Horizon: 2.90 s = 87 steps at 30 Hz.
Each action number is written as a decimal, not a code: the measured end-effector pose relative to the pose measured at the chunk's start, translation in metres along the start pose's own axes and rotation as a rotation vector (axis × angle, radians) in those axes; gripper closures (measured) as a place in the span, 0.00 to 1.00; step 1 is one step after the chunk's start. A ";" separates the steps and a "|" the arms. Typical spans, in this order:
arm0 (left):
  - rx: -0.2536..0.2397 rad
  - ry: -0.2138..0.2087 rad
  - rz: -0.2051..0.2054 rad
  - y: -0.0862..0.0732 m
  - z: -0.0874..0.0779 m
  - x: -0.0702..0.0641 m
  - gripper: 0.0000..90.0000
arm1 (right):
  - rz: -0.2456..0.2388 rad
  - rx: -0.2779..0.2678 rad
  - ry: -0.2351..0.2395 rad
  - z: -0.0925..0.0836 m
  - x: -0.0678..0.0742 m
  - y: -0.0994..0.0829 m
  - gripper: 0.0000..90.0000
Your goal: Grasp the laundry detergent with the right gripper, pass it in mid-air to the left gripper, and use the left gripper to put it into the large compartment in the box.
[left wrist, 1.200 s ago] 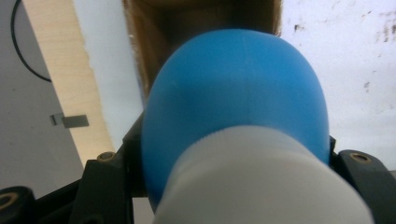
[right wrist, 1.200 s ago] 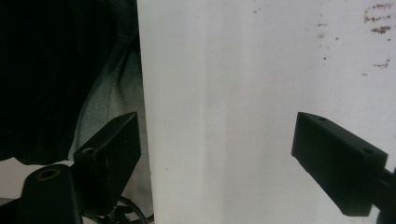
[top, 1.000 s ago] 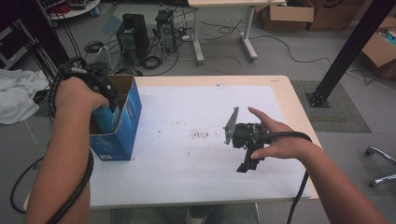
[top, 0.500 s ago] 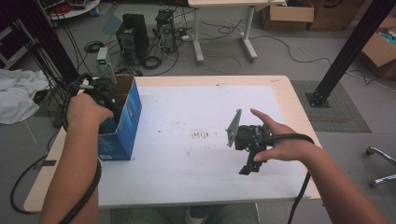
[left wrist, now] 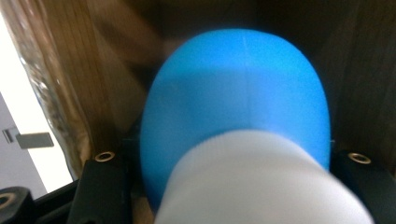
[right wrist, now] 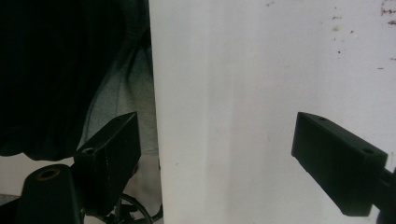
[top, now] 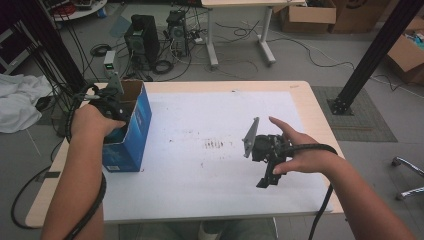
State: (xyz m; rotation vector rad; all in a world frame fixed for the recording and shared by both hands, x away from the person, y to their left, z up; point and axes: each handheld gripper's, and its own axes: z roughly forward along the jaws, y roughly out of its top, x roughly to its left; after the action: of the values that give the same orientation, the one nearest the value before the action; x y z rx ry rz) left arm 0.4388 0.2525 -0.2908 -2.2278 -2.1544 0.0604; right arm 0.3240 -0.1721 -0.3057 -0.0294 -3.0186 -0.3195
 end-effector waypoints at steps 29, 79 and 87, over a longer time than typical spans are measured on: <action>-0.053 0.014 0.016 -0.006 -0.006 -0.004 0.34 | -0.012 0.010 0.011 0.000 0.003 0.002 0.18; -0.134 0.015 0.189 -0.032 -0.088 -0.035 0.10 | -0.021 0.020 0.022 0.001 0.003 0.009 0.18; -0.142 0.042 0.208 -0.036 -0.104 -0.043 0.08 | -0.022 0.019 0.019 -0.001 0.005 0.007 0.17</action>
State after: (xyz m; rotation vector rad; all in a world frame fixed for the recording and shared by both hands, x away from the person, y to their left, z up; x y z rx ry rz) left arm 0.4076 0.2105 -0.1854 -2.4991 -1.9564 -0.1361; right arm 0.3192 -0.1656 -0.3027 0.0077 -3.0049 -0.2912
